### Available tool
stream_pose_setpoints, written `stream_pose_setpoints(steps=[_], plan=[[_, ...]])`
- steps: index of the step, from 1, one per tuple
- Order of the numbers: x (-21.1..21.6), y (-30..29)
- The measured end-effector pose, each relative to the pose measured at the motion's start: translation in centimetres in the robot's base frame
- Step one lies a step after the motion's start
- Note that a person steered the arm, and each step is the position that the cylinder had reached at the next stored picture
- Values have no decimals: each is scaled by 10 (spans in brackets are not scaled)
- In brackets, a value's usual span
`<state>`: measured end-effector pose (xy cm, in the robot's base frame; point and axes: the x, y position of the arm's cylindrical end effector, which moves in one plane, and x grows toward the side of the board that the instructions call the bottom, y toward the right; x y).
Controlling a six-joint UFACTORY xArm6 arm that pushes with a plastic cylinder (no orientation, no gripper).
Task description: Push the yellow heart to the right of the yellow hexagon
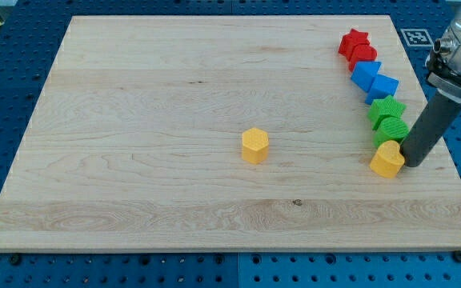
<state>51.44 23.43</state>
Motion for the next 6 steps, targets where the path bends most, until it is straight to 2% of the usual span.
stream_pose_setpoints(steps=[4,6], plan=[[1,-24],[-1,-78]])
